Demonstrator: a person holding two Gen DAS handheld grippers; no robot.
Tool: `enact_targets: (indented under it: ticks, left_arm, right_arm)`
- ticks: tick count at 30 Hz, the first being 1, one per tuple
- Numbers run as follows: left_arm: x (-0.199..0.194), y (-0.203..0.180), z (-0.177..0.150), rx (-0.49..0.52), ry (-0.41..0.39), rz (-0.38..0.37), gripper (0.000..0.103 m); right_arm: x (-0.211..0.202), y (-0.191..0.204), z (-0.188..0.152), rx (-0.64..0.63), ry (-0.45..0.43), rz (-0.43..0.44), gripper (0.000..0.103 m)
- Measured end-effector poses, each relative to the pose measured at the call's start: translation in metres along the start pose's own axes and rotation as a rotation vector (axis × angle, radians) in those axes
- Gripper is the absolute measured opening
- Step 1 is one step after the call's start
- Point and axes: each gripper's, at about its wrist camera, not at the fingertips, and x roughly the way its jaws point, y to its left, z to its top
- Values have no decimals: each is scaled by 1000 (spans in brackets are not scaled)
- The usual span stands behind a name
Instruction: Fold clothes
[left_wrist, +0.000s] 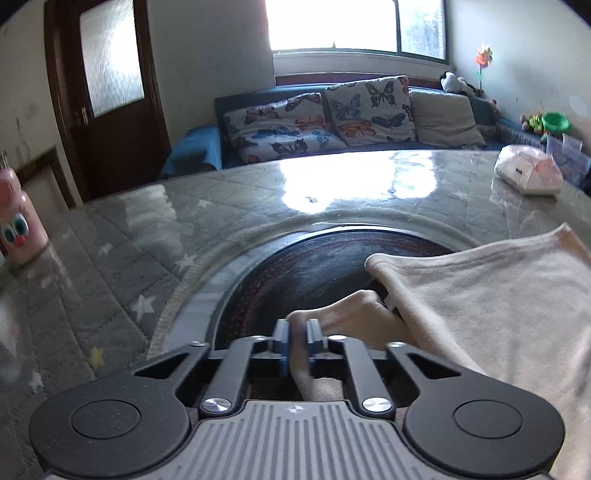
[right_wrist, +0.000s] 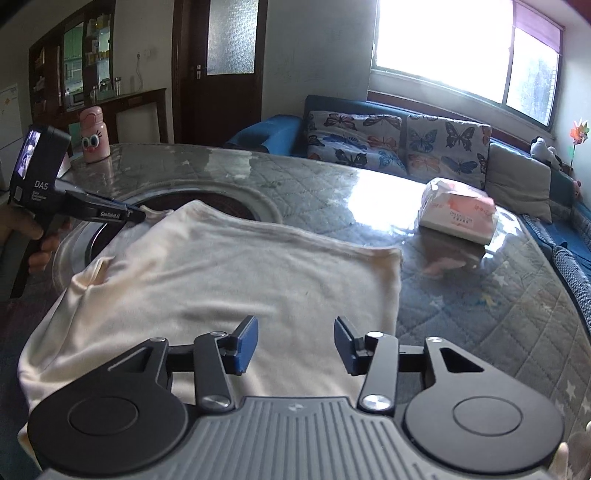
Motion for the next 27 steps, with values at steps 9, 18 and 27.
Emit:
enact_targets:
  ticks: [9,18,27]
  left_arm:
    - [-58,42,-23,-128,-31,213,4]
    - [-105,84,-64,-242,-17,340,4]
    - [-127,101,-84,-291,-32,412,4]
  right_arm:
    - [-9,23,-18,-22,24,55,52]
    - [-24,64,-21,-100,20,237,52]
    - [-27,122,-36,-241,94,452,52]
